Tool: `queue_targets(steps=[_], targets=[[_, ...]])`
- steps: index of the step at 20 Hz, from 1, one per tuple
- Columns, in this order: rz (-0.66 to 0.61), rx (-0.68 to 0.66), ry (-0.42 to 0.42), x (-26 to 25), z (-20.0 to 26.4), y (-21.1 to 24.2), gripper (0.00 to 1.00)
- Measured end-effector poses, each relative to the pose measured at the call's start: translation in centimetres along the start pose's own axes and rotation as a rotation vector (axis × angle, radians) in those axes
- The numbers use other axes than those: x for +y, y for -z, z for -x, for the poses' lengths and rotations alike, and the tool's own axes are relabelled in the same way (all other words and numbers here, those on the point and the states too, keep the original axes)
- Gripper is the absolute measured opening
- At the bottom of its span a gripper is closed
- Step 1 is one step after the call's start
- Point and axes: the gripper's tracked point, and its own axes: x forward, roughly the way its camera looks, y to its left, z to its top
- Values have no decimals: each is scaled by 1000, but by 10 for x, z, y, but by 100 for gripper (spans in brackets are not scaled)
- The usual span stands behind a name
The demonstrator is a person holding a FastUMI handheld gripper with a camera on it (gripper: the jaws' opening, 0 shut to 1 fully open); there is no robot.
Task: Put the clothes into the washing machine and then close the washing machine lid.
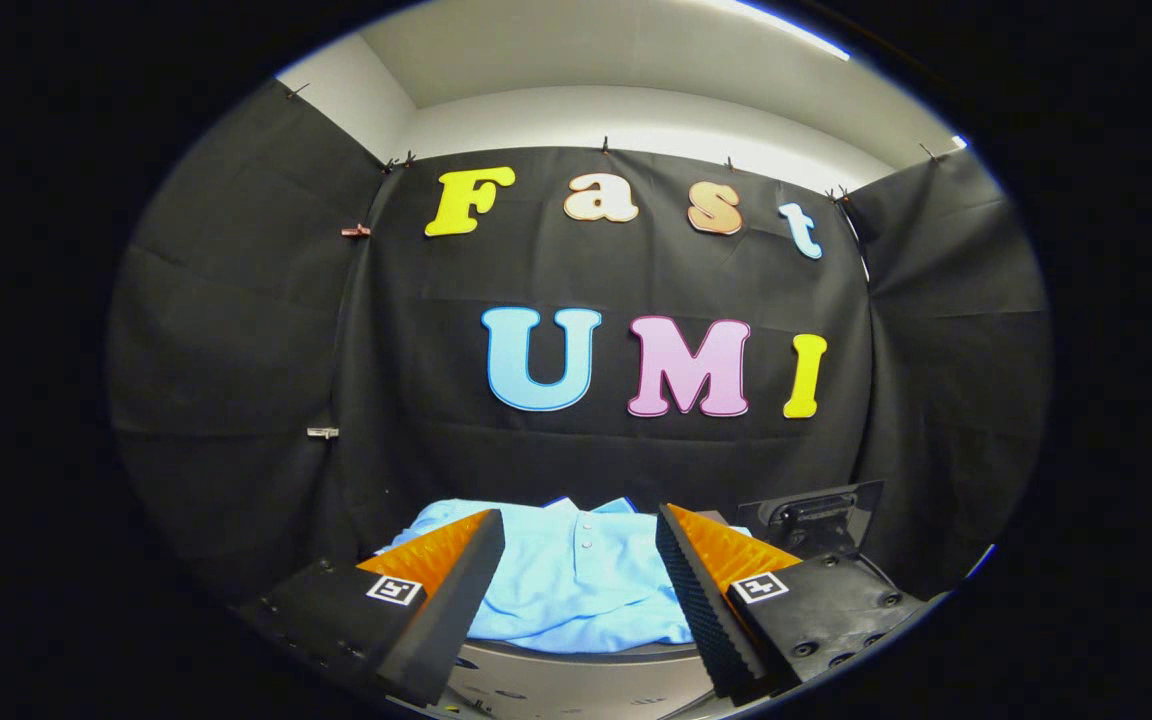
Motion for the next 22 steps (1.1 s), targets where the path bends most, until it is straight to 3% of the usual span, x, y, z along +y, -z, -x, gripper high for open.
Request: queue_targets(steps=[13, 22], targets=[[30, -7, -53, 9, -6, -8, 95], [76, 62, -120, 9, -47, 3, 95]])
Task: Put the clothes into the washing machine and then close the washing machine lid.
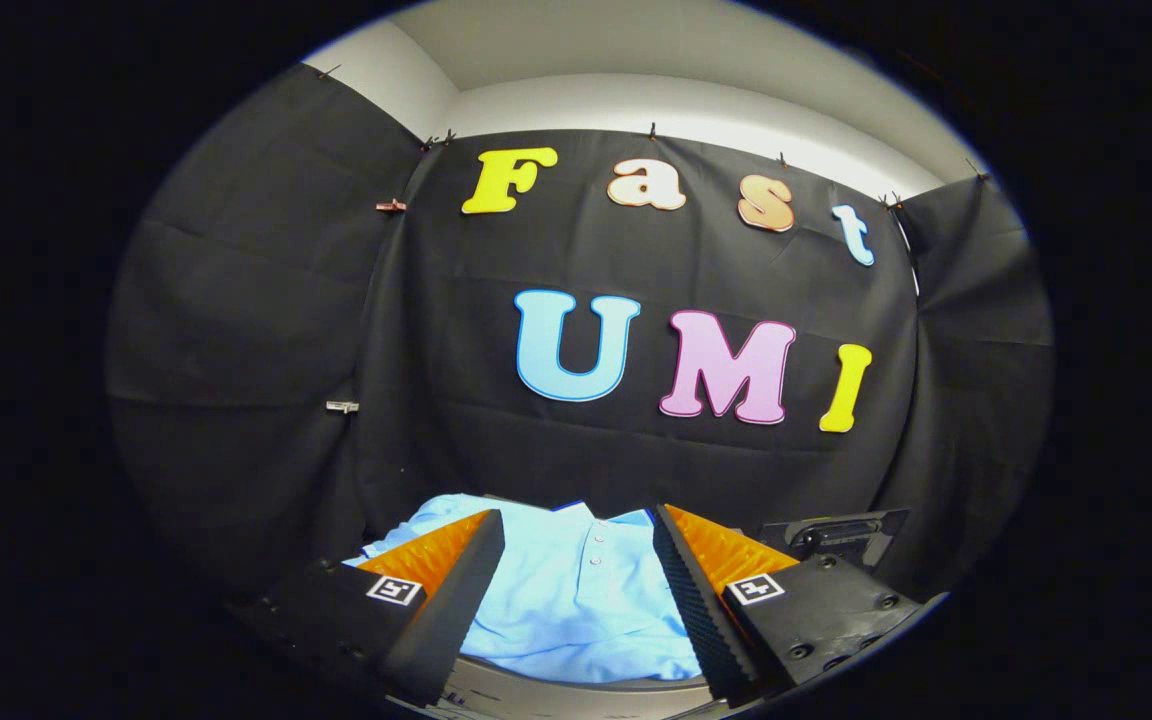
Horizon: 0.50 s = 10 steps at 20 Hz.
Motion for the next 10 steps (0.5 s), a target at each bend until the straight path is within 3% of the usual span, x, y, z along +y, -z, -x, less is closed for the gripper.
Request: queue_targets(steps=[4, 10], targets=[[-2, 137, -35, -1, -37, 33, 95], [-42, 299, -2, -16, -83, 67, 95]])
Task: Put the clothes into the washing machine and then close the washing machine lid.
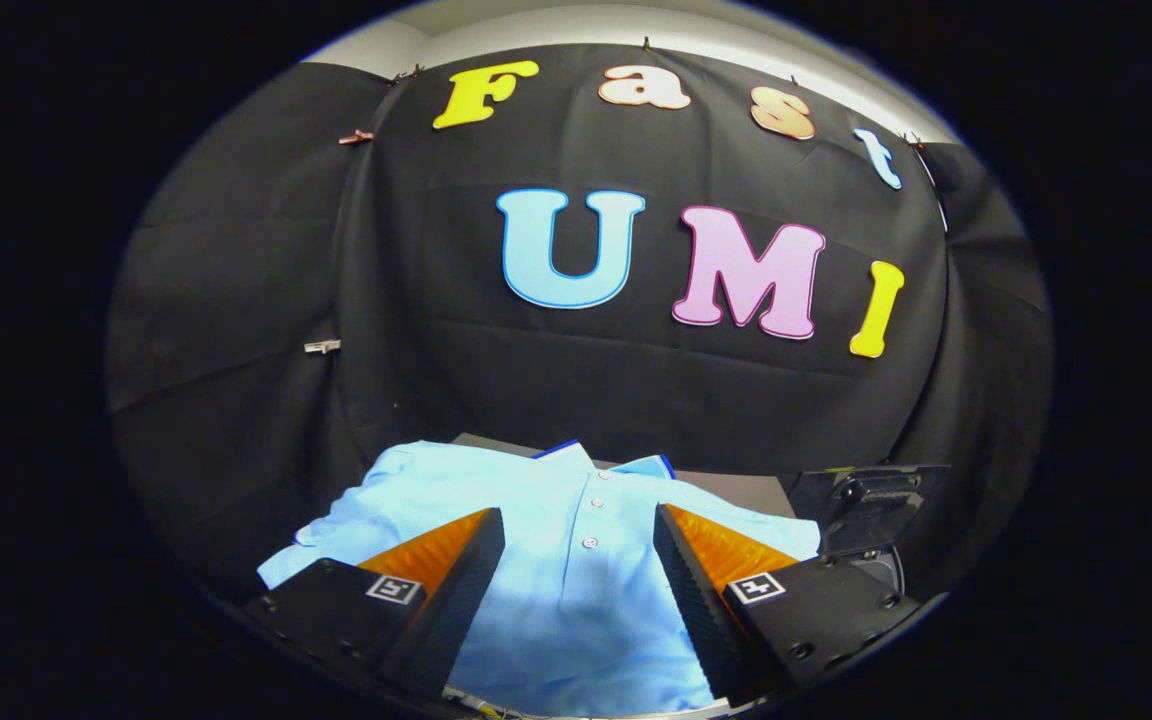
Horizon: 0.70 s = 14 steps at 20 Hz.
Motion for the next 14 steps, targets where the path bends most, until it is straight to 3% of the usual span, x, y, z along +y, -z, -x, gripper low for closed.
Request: queue_targets(steps=[7, 14], targets=[[44, 159, 3, -8, -44, 36, 95], [11, 309, 0, -12, -63, 69, 95]])
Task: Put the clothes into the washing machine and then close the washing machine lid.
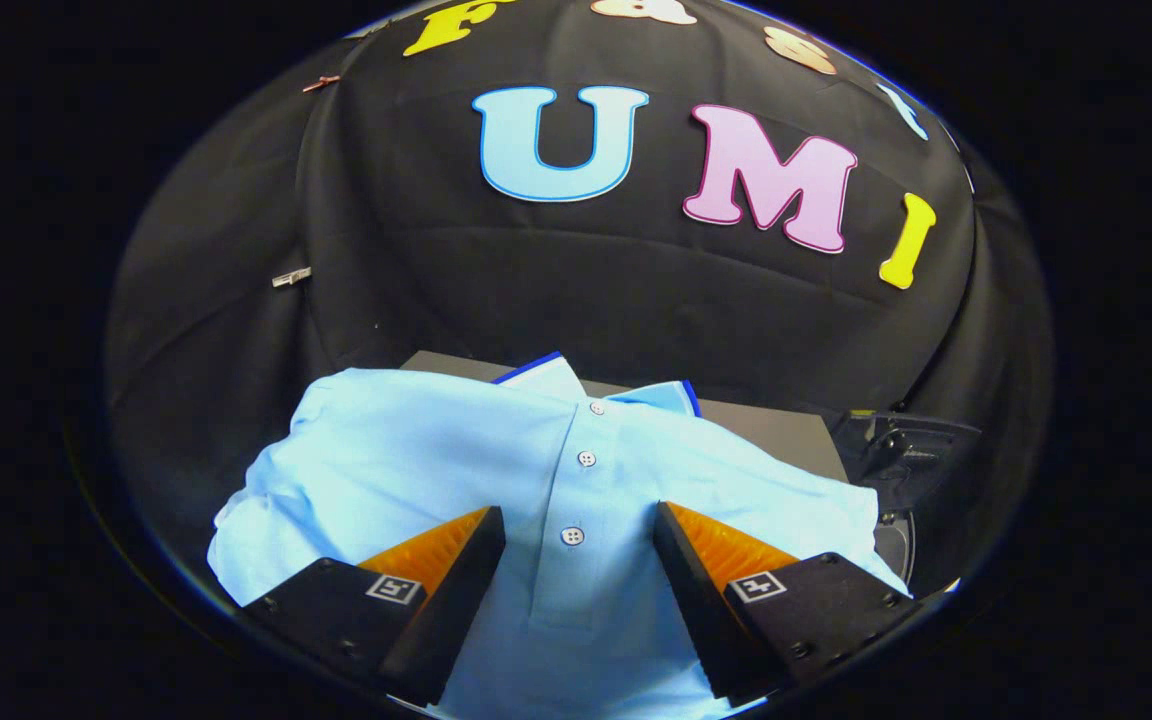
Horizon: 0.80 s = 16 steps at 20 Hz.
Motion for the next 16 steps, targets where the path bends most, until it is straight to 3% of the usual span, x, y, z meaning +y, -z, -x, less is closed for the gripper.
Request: queue_targets(steps=[4, 5, 8, 16], targets=[[20, 37, -49, 9, -1, 2, 89], [-3, 70, -106, 19, -4, 6, 70], [-26, 115, -130, 20, -5, 0, 13], [12, 125, -117, 14, -1, 0, 13]])
